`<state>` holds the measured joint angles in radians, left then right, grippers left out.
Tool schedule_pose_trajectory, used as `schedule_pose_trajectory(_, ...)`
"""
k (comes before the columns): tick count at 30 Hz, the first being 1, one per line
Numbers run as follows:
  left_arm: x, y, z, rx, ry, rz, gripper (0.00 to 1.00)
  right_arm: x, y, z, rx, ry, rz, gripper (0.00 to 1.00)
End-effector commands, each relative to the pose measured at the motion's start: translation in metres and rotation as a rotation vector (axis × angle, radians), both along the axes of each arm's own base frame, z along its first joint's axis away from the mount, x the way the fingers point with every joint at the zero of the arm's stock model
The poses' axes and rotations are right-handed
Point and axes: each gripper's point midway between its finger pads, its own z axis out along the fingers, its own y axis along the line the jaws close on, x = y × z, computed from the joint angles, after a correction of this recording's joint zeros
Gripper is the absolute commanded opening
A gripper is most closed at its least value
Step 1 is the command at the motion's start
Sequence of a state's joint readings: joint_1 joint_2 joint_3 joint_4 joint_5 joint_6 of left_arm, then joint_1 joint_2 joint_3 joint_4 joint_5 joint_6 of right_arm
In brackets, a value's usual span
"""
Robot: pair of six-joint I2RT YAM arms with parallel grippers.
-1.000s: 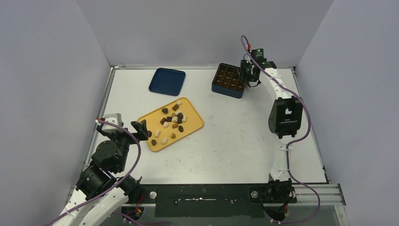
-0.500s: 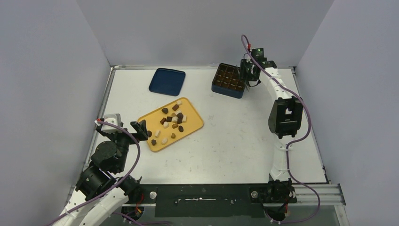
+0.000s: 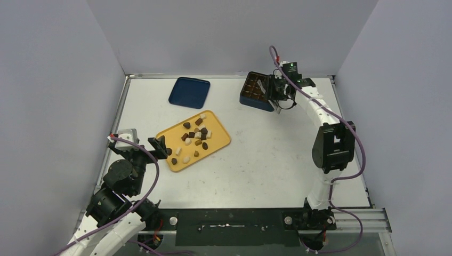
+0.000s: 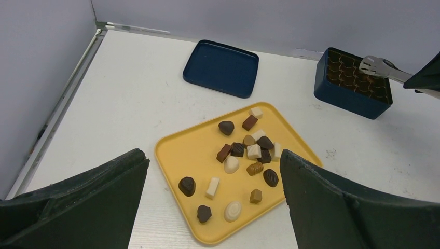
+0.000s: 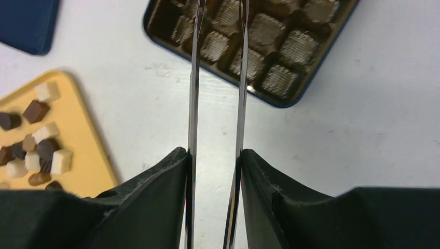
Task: Pack the chocolate
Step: Place the fake chocolate in the packing box, then pick up the fake chocolate from the plate.
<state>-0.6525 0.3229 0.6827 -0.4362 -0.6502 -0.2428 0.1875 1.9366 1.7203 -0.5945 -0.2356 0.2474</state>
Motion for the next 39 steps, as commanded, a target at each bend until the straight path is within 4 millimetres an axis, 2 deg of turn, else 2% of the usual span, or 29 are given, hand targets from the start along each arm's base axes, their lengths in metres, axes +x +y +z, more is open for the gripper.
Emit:
schedule_pose_trajectory(1,0.003,0.002,0.010,-0.011,-0.031,0.018,0.97,-0.020,0.048,0.047,0.050,-0.137,0.113,0.39)
schedule_pose_trajectory(8,0.000,0.009,0.014,-0.029,-0.050,0.043,0.97,-0.072,0.098,0.047,0.084,-0.144,0.249,0.39)
schedule_pose_trajectory(13,-0.002,0.011,0.016,-0.039,-0.060,0.049,0.97,-0.113,0.131,0.025,0.057,-0.103,0.345,0.39)
schedule_pose_trajectory(19,-0.003,0.013,0.017,-0.040,-0.059,0.057,0.97,-0.150,0.163,0.006,0.047,-0.076,0.428,0.38)
schedule_pose_trajectory(31,-0.006,0.020,0.019,-0.052,-0.070,0.084,0.97,-0.181,0.205,-0.024,-0.007,-0.035,0.590,0.39)
schedule_pose_trajectory(34,-0.005,0.020,0.019,-0.051,-0.069,0.084,0.97,-0.187,0.210,-0.031,-0.026,-0.029,0.619,0.40)
schedule_pose_trajectory(39,-0.005,0.019,0.018,-0.053,-0.067,0.081,0.97,-0.185,0.208,-0.042,-0.064,-0.009,0.607,0.40)
